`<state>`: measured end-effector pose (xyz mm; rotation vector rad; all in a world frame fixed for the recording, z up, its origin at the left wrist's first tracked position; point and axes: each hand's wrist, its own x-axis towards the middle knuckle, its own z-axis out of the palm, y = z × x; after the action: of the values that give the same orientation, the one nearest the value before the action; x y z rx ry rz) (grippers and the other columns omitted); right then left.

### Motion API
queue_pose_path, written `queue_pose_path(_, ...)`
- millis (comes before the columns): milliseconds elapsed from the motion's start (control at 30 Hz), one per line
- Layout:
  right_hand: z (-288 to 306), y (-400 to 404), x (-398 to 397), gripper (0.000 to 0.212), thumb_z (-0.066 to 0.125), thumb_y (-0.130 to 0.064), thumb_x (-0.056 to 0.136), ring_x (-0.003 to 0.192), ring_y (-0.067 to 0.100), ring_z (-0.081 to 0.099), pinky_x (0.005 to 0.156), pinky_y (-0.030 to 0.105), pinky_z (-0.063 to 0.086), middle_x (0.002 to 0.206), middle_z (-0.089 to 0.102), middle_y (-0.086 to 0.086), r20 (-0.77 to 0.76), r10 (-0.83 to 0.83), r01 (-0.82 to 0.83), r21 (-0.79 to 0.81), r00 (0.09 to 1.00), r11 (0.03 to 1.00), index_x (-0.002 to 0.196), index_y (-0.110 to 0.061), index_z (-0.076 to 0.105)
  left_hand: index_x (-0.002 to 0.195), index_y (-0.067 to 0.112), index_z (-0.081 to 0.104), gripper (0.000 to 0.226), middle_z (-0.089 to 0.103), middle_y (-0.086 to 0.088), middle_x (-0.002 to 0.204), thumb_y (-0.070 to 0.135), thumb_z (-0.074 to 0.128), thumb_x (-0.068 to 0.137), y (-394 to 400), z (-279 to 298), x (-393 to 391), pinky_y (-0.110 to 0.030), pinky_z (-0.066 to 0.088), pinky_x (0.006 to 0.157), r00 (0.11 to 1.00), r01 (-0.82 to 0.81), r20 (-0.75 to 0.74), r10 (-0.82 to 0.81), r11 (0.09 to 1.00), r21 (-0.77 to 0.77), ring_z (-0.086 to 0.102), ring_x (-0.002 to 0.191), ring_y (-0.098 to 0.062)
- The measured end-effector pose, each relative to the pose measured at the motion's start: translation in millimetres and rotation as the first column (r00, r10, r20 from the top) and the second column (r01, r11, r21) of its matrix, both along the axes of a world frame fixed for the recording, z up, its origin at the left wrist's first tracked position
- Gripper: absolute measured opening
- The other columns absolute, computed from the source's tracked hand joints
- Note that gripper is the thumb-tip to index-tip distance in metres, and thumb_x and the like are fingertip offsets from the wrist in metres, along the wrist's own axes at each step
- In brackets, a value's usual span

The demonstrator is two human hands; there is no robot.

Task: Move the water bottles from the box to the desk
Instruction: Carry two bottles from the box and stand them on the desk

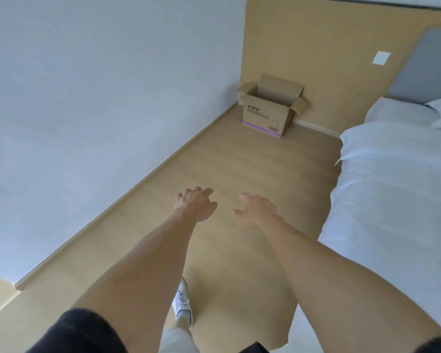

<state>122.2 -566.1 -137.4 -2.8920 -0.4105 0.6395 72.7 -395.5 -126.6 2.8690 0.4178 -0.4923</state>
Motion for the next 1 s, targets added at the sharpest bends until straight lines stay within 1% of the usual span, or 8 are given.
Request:
queue_pose_path(133,1,6,73,0.066,0.05,-0.059,0.092,0.133,0.032,0.045,0.106,0.042,0.04,0.142,0.049,0.01,0.019,-0.086,0.087,-0.029,0.996,0.996,0.151,-0.034,0.034,0.154,0.036,0.031,0.055,0.043,-0.002,0.151,0.049,0.038,0.101,14,-3,86,-0.044,0.031,0.112,0.995,0.099,0.022,-0.099,0.995,-0.005,0.039,0.138,-0.029)
queue_pose_path(367,23,50,201,0.068,0.051,-0.06,0.093,0.137,0.03,0.043,0.109,0.043,0.04,0.149,0.045,0.008,0.001,-0.204,0.204,-0.054,0.979,0.978,0.153,-0.034,0.031,0.154,0.035,0.031,0.055,0.043,-0.003,0.152,0.048,0.037,0.101,62,3,235,-0.044,0.031,0.111,0.972,0.236,0.017,-0.236,0.972,0.009,0.038,0.138,-0.028)
queue_pose_path(433,31,58,231,0.067,0.05,-0.06,0.094,0.139,0.029,0.041,0.108,0.042,0.037,0.15,0.044,0.008,0.027,-0.211,0.212,-0.068,0.977,0.975,0.153,-0.034,0.032,0.153,0.035,0.032,0.054,0.043,-0.002,0.151,0.047,0.037,0.101,74,7,273,-0.043,0.031,0.111,0.964,0.265,0.016,-0.266,0.964,0.036,0.038,0.138,-0.027)
queue_pose_path(533,37,65,273,0.069,0.048,-0.061,0.094,0.142,0.027,0.035,0.112,0.042,0.031,0.153,0.041,0.006,0.072,-0.212,0.218,-0.085,0.975,0.972,0.154,-0.034,0.029,0.153,0.035,0.033,0.053,0.044,-0.003,0.15,0.046,0.037,0.101,82,10,329,-0.044,0.03,0.111,0.945,0.324,0.028,-0.325,0.945,0.053,0.037,0.139,-0.027)
queue_pose_path(633,33,65,314,0.071,0.047,-0.062,0.094,0.144,0.027,0.032,0.113,0.044,0.028,0.156,0.037,0.005,0.067,-0.246,0.252,-0.107,0.967,0.962,0.155,-0.036,0.025,0.153,0.034,0.033,0.053,0.042,-0.002,0.152,0.045,0.038,0.101,80,8,373,-0.045,0.028,0.114,0.926,0.375,0.024,-0.377,0.925,0.062,0.035,0.141,-0.027)
queue_pose_path(833,13,57,407,0.073,0.044,-0.065,0.093,0.149,0.027,0.022,0.119,0.048,0.017,0.16,0.031,0.003,0.058,-0.243,0.249,-0.118,0.968,0.961,0.156,-0.035,0.022,0.154,0.034,0.031,0.054,0.035,0.001,0.157,0.047,0.037,0.102,71,-1,465,-0.045,0.023,0.118,0.908,0.416,0.019,-0.419,0.905,0.088,0.028,0.146,-0.023)
queue_pose_path(933,3,53,461,0.074,0.043,-0.066,0.093,0.151,0.026,0.017,0.122,0.049,0.011,0.163,0.026,0.003,0.039,-0.249,0.252,-0.088,0.968,0.964,0.157,-0.037,0.019,0.155,0.035,0.029,0.056,0.032,0.0,0.159,0.048,0.037,0.102,66,-4,518,-0.047,0.02,0.12,0.911,0.409,0.009,-0.412,0.907,0.103,0.025,0.147,-0.024)
queue_pose_path(1000,-1,49,501,0.073,0.043,-0.065,0.093,0.152,0.026,0.016,0.123,0.049,0.01,0.164,0.023,0.003,0.028,-0.239,0.24,-0.061,0.971,0.969,0.157,-0.038,0.019,0.155,0.034,0.029,0.056,0.03,-0.001,0.161,0.049,0.037,0.102,62,-5,556,-0.048,0.018,0.121,0.918,0.393,-0.004,-0.396,0.913,0.112,0.024,0.148,-0.025)
